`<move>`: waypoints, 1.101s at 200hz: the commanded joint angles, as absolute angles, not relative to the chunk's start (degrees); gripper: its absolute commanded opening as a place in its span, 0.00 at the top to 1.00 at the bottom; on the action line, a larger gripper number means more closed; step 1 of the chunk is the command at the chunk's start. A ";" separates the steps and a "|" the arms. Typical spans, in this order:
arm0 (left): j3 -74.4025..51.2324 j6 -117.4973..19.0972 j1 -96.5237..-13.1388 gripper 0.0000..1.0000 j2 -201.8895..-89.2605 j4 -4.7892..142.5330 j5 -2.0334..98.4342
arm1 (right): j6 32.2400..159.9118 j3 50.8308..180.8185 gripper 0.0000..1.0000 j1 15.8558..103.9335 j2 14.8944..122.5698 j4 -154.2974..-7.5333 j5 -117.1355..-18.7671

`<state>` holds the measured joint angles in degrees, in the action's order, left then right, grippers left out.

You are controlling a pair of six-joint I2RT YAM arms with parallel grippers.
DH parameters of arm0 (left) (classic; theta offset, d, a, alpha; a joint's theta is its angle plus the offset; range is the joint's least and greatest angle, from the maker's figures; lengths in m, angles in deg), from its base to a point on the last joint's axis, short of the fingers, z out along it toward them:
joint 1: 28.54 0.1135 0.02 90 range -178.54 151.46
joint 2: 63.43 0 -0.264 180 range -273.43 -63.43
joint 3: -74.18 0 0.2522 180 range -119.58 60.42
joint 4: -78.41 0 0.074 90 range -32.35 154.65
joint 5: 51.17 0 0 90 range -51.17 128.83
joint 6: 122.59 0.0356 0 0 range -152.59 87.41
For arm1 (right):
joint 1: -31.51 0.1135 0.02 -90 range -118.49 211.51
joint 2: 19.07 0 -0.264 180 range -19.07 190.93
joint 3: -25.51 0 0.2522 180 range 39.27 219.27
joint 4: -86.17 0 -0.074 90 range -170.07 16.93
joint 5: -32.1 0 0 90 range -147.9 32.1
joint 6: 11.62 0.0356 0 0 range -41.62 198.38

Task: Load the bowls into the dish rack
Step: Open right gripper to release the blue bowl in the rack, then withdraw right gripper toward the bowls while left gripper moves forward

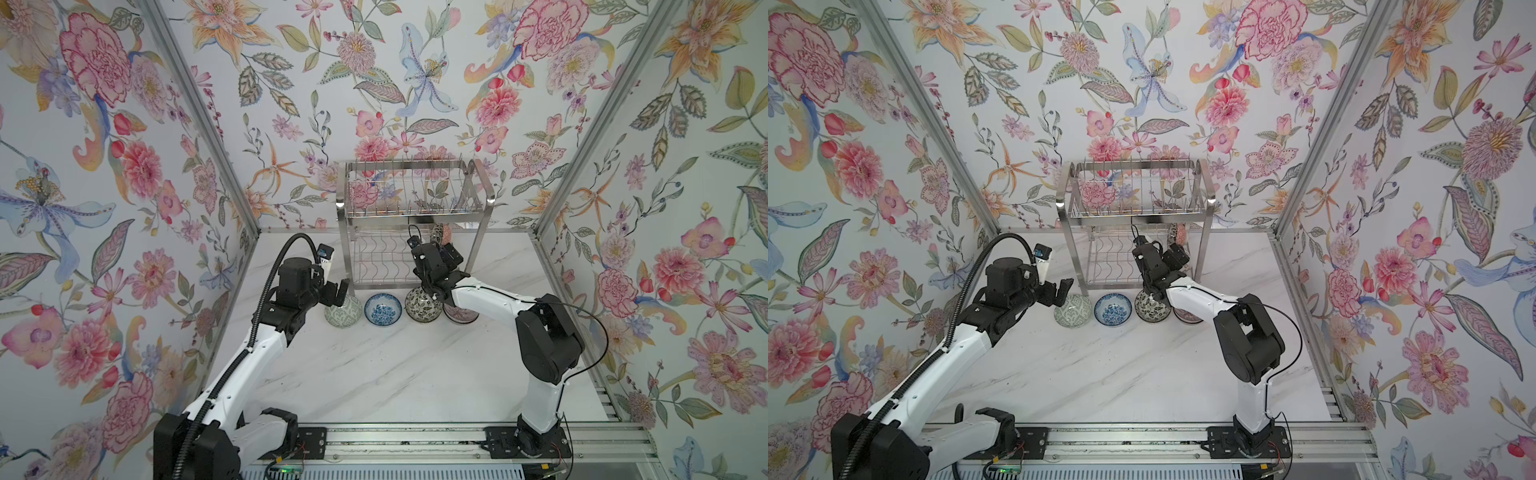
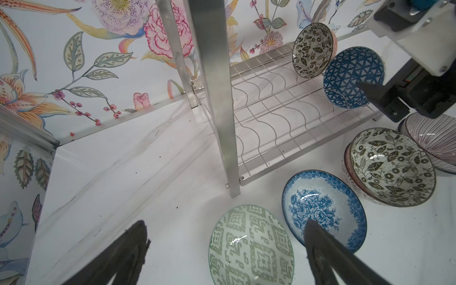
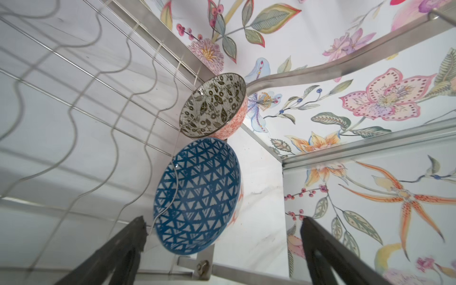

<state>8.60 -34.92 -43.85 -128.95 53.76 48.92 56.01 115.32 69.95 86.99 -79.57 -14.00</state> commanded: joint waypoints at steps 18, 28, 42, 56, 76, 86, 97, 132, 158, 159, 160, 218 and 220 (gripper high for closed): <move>7.26 -34.53 -46.96 0.01 -128.32 51.16 45.95 | 64.09 106.31 0.01 70.61 75.67 -80.24 -26.16; 6.70 -34.60 -47.93 0.01 -128.46 50.56 45.36 | 65.09 104.16 0.01 70.62 73.11 -80.33 -27.84; 5.84 -34.83 -49.31 0.01 -128.83 49.67 44.65 | 66.11 100.74 0.01 70.55 69.54 -80.41 -29.81; 4.72 -35.22 -51.11 0.01 -129.44 48.65 43.58 | 67.32 97.65 0.01 70.36 66.02 -80.42 -31.68; 3.35 -36.20 -54.23 0.00 -130.39 47.78 41.70 | 70.21 93.45 0.01 69.06 60.59 -79.85 -36.18; 2.88 -36.90 -55.67 0.01 -130.97 47.82 40.91 | 71.74 91.50 0.01 68.12 57.76 -79.56 -38.87; 2.74 -37.84 -57.24 0.01 -131.68 48.23 40.28 | 73.09 89.58 0.01 66.15 54.84 -79.41 -41.53; 4.48 -42.31 -60.44 0.00 -133.58 53.68 39.85 | 74.85 85.70 0.01 63.31 48.53 -78.93 -45.49; 6.11 -45.23 -63.31 0.00 -136.15 58.83 38.88 | 75.19 84.67 0.01 62.42 47.82 -78.89 -45.76; 6.11 -45.33 -63.46 0.00 -136.26 58.97 38.86 | 75.20 84.65 0.01 62.39 47.82 -78.91 -45.77; 6.10 -45.38 -63.58 0.01 -136.45 59.09 38.84 | 75.25 84.64 0.01 62.38 47.86 -78.91 -45.77; 5.93 -47.12 -67.74 0.01 -145.23 64.38 40.44 | 77.85 83.88 0.01 60.48 48.02 -79.18 -47.19; 6.04 -47.21 -67.81 0.01 -145.45 64.67 40.73 | 77.94 83.87 0.01 60.40 47.98 -79.12 -47.25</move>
<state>5.06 -44.95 -67.13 -143.51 59.79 39.74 75.44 84.68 61.09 48.26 -79.42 -45.71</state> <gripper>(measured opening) 0.994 0.992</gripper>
